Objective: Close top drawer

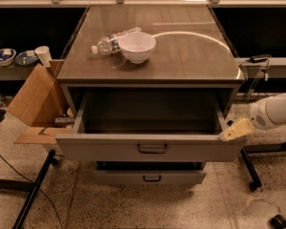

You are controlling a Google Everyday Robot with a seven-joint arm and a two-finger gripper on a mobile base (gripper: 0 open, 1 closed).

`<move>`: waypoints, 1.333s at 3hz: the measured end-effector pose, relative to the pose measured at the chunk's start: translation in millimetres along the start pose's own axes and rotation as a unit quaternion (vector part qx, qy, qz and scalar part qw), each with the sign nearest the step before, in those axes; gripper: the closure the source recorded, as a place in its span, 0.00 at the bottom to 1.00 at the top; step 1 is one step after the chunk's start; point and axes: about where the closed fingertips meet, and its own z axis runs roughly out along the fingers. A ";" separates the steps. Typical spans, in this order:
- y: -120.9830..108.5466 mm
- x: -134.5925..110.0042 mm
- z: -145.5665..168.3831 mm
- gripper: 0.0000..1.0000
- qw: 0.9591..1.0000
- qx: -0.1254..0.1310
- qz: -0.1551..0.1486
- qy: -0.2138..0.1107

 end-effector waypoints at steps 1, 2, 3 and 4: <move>0.9 -4.3 0.8 0.00 1.000 -0.003 0.004 -0.009; 1.0 2.1 -28.5 0.00 1.000 -0.003 0.005 -0.025; 4.7 11.1 -55.7 0.00 0.999 0.003 0.001 -0.033; 12.3 31.9 -60.8 0.00 1.000 -0.003 0.008 -0.021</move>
Offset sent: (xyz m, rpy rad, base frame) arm -0.0248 -0.0246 0.0391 0.0577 -0.0560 -0.0131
